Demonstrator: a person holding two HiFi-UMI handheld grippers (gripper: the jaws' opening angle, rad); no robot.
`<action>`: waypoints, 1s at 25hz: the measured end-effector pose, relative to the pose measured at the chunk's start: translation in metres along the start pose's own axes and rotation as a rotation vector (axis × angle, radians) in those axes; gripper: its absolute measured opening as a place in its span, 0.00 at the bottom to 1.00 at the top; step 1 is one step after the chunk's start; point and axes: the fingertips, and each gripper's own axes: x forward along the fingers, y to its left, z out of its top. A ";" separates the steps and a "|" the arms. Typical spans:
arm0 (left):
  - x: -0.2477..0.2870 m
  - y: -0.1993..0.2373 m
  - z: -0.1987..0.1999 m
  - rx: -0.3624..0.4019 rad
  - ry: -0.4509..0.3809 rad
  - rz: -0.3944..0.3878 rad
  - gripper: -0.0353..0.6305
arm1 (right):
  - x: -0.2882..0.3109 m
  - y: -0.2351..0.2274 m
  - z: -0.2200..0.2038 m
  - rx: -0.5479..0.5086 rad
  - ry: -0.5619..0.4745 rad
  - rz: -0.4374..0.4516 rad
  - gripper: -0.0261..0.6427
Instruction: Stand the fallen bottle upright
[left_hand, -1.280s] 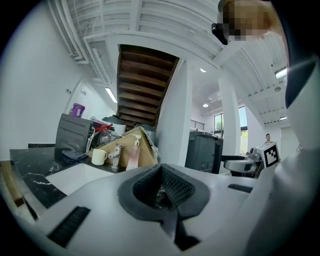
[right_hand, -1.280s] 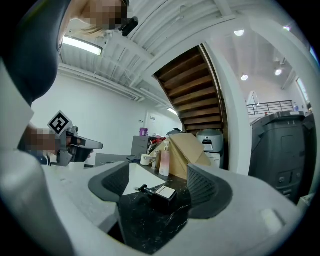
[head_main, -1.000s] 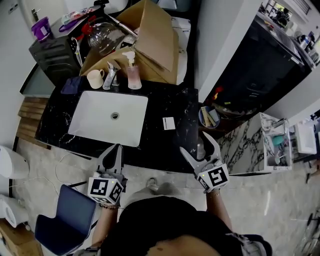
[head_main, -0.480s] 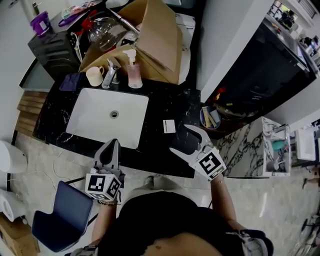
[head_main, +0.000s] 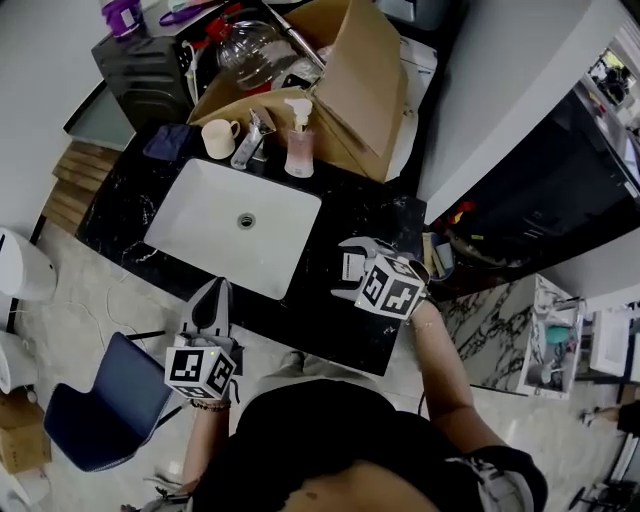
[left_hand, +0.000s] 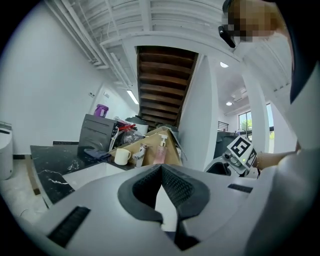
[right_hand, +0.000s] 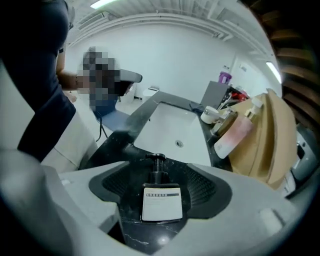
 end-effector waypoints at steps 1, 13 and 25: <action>-0.003 0.003 0.000 0.001 -0.004 0.016 0.06 | 0.007 0.000 0.002 -0.009 0.027 0.041 0.56; -0.037 0.023 -0.009 -0.024 -0.028 0.165 0.06 | 0.067 0.001 -0.027 -0.067 0.504 0.285 0.52; -0.045 0.021 -0.013 -0.036 -0.032 0.191 0.06 | 0.081 0.003 -0.041 -0.129 0.577 0.267 0.38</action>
